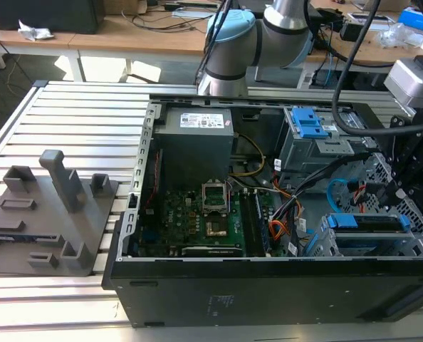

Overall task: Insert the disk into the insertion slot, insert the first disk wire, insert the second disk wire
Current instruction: 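Insert the first disk wire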

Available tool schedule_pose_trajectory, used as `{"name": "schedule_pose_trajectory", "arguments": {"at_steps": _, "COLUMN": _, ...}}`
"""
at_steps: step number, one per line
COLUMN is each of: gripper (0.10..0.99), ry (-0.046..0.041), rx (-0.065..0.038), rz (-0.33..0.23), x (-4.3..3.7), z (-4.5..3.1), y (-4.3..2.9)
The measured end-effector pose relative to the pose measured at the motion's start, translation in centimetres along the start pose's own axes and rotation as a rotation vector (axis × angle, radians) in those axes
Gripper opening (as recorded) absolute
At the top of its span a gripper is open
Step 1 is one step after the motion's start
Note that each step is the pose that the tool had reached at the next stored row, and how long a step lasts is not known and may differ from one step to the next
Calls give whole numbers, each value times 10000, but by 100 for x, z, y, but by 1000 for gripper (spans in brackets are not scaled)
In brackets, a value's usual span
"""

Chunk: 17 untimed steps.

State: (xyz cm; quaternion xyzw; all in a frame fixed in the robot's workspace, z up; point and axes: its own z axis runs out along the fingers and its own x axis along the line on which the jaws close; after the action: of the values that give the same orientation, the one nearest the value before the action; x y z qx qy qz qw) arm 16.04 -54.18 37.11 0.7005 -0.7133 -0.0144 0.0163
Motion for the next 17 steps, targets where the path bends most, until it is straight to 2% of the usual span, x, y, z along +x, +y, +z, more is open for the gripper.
{"name": "schedule_pose_trajectory", "arguments": {"at_steps": 1, "gripper": 106, "ry": 2, "rx": 0, "rz": 1, "x": -112, "z": 0, "y": -7}}
{"name": "schedule_pose_trajectory", "arguments": {"at_steps": 3, "gripper": 106, "ry": 11, "rx": 0, "rz": 1, "x": -211, "z": -1, "y": -8}}
{"name": "schedule_pose_trajectory", "arguments": {"at_steps": 4, "gripper": 106, "ry": 10, "rx": 0, "rz": 1, "x": -234, "z": -1, "y": -8}}
{"name": "schedule_pose_trajectory", "arguments": {"at_steps": 11, "gripper": 114, "ry": 11, "rx": 0, "rz": 1, "x": -242, "z": -1, "y": -8}}
{"name": "schedule_pose_trajectory", "arguments": {"at_steps": 12, "gripper": 173, "ry": 10, "rx": 0, "rz": 1, "x": -242, "z": -1, "y": -8}}
{"name": "schedule_pose_trajectory", "arguments": {"at_steps": 13, "gripper": 173, "ry": 11, "rx": 0, "rz": 1, "x": -242, "z": -1, "y": -8}}
{"name": "schedule_pose_trajectory", "arguments": {"at_steps": 14, "gripper": 235, "ry": 11, "rx": 0, "rz": 1, "x": -242, "z": -1, "y": -8}}
{"name": "schedule_pose_trajectory", "arguments": {"at_steps": 15, "gripper": 235, "ry": 11, "rx": 0, "rz": 1, "x": -243, "z": -1, "y": -8}}
{"name": "schedule_pose_trajectory", "arguments": {"at_steps": 16, "gripper": 302, "ry": 11, "rx": 0, "rz": 1, "x": -243, "z": -1, "y": -8}}
{"name": "schedule_pose_trajectory", "arguments": {"at_steps": 17, "gripper": 302, "ry": 11, "rx": 0, "rz": 1, "x": -243, "z": -1, "y": -8}}
